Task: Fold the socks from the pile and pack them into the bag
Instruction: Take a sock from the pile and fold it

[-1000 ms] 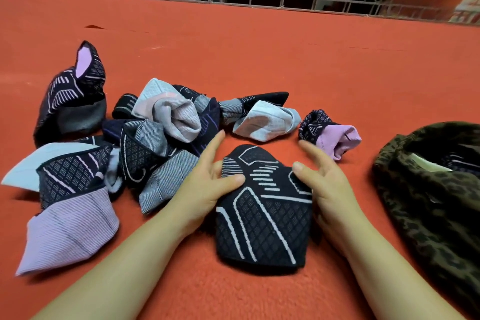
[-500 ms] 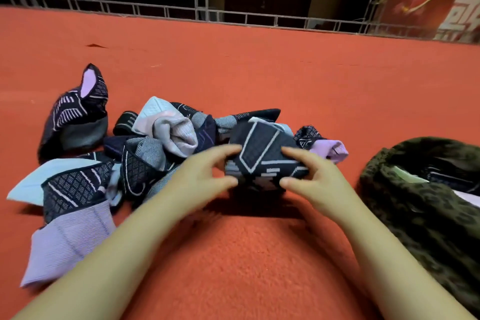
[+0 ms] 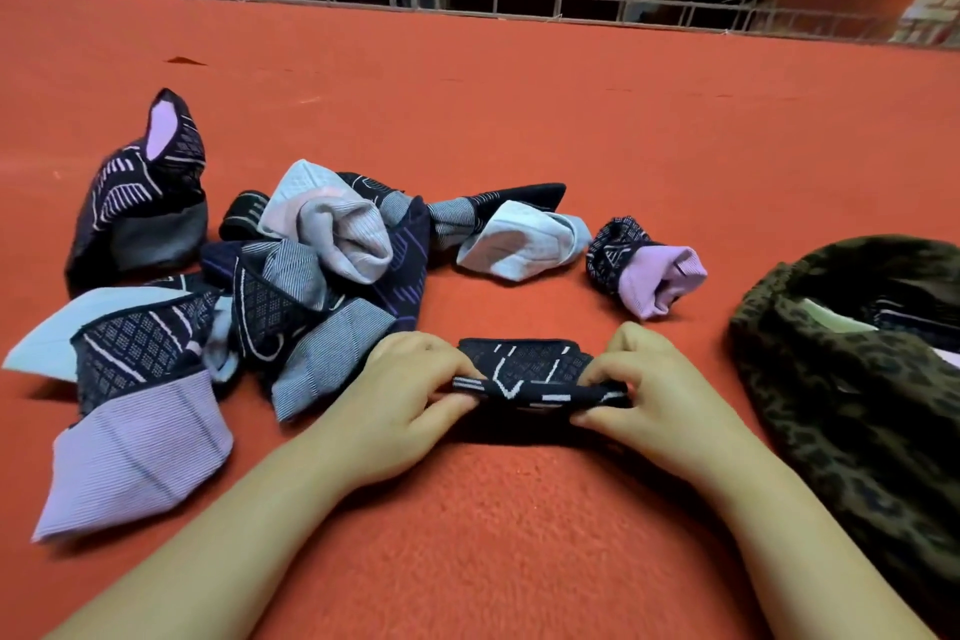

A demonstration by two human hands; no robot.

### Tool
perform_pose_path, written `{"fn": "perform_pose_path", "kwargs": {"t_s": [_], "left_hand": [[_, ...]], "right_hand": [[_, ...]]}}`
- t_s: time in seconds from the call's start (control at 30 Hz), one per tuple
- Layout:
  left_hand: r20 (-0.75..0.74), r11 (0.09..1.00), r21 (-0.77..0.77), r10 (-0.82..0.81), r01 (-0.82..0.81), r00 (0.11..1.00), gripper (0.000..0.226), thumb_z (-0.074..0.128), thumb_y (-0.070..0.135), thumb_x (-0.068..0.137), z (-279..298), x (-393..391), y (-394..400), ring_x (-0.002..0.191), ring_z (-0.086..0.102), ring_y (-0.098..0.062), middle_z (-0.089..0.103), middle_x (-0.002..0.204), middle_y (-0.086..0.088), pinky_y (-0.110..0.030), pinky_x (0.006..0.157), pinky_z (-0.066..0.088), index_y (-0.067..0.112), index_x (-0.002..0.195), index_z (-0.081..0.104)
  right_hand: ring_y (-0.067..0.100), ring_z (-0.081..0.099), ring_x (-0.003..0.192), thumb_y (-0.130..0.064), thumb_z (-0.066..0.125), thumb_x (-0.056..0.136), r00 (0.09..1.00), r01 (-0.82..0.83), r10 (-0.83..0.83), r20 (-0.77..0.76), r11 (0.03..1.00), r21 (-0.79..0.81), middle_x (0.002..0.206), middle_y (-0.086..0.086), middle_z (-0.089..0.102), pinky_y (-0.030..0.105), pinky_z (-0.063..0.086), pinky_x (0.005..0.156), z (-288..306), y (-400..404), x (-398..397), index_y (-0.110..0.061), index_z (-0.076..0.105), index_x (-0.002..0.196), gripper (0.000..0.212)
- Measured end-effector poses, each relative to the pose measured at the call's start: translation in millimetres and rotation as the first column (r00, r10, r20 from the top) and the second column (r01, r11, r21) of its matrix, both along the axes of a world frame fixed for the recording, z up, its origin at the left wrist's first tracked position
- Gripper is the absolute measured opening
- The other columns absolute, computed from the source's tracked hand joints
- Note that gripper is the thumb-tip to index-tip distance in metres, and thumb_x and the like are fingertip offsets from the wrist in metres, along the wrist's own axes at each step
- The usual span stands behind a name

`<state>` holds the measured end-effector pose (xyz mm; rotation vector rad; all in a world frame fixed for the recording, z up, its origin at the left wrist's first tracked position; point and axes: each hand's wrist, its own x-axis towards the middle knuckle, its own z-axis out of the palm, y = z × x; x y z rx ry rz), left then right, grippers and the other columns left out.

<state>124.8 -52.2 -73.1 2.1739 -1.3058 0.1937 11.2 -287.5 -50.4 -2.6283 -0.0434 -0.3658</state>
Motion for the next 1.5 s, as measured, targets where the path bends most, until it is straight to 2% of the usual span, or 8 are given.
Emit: {"fn": "perform_pose_path", "kwargs": {"t_s": [0.13,0.3,0.6,0.8,1.03,1.17,1.27,1.5], "left_hand": [[-0.043,0.997,-0.016,0.068,-0.069,0.997,0.028,0.03,0.046,0.087,-1.2,-4.4,-3.9,0.084,0.045,0.001,0.056,0.085,0.014,-0.025,0.103,0.022,0.027,0.091,0.05],[-0.188,0.978,-0.12,0.146,-0.17,0.971,0.037,0.028,0.054,0.083,2.5,-9.6,-4.1,0.076,0.052,-0.008,0.057,0.074,0.01,-0.03,0.073,0.039,0.024,0.09,0.05],[-0.285,0.947,-0.128,0.248,-0.293,0.926,0.025,0.042,0.043,0.077,2.0,-8.6,-4.9,0.062,0.052,-0.012,0.054,0.06,0.001,-0.036,0.064,0.044,0.021,0.068,0.048],[-0.129,0.934,0.185,0.33,-0.304,0.935,0.049,0.02,0.06,0.061,-12.8,2.6,-8.1,0.108,0.045,-0.012,0.057,0.106,0.011,-0.031,0.094,0.033,0.03,0.078,0.054],[-0.223,0.867,0.462,0.317,-0.187,0.922,0.083,0.02,0.086,0.046,-5.1,-5.9,-5.2,0.142,0.014,-0.011,0.03,0.151,0.01,-0.034,0.115,0.008,0.035,0.099,0.06],[-0.607,0.984,0.079,0.176,-0.162,0.774,0.047,0.057,0.068,0.051,3.4,-18.4,-6.7,0.114,0.052,-0.009,0.061,0.116,0.013,-0.033,0.105,0.033,0.027,0.071,0.047],[-0.723,0.955,-0.159,0.06,-0.251,0.688,0.038,0.069,0.046,0.062,9.1,-35.3,-17.8,0.06,0.045,-0.003,0.05,0.061,0.016,-0.02,0.056,0.036,0.021,0.07,0.042],[-0.775,0.852,-0.403,-0.124,-0.334,0.62,0.031,0.072,0.017,0.076,35.3,-69.0,-65.1,0.077,0.059,-0.01,0.061,0.085,-0.001,-0.025,0.074,0.048,0.026,0.1,0.055]], "right_hand": [[-0.002,0.045,0.1,-0.037,0.066,0.073,0.999,-0.04,0.04,-0.005,0.996,0.086,0.101,-0.024,0.051,0.008,0.031,0.089,-1.1,0.1,-1.3,-0.037,0.06,0.079,0.009],[0.004,0.048,0.057,-0.022,0.059,0.09,0.993,0.096,-0.06,-0.097,0.898,0.429,0.064,-0.013,0.057,0.031,0.04,0.059,-6.5,11.6,0.1,-0.025,0.051,0.078,0.015],[0.01,0.048,0.056,-0.023,0.057,0.091,0.945,0.253,-0.318,0.079,0.863,0.437,0.061,0.006,0.056,0.029,0.037,0.06,-15.1,32.3,12.2,-0.023,0.044,0.086,0.014],[0.018,0.055,0.088,-0.048,0.056,0.086,0.898,0.433,-0.426,-0.109,0.9,0.047,0.085,-0.006,0.058,0.035,0.041,0.08,-26.2,27.1,20.6,-0.027,0.056,0.096,0.023],[0.018,0.016,0.142,-0.063,0.045,0.087,0.918,0.302,-0.301,-0.259,0.953,-0.039,0.142,-0.009,0.04,0.044,0.001,0.117,-28.3,23.3,13.2,-0.033,0.057,0.1,0.035],[0.017,0.031,0.135,-0.057,0.057,0.083,0.954,0.263,-0.215,-0.211,0.936,0.234,0.127,-0.005,0.055,0.044,0.018,0.114,-25.7,27.1,4.7,-0.03,0.05,0.078,0.029],[0.005,0.05,0.073,-0.044,0.064,0.084,0.979,0.204,-0.156,-0.132,0.796,0.57,0.074,-0.011,0.056,0.03,0.041,0.07,-20.0,34.7,-12.9,-0.022,0.047,0.076,0.029],[0.006,0.06,0.094,-0.033,0.07,0.074,0.938,0.237,-0.343,-0.037,0.563,0.792,0.11,-0.008,0.058,0.036,0.051,0.082,37.1,10.3,-67.8,-0.037,0.046,0.11,0.043]]}}
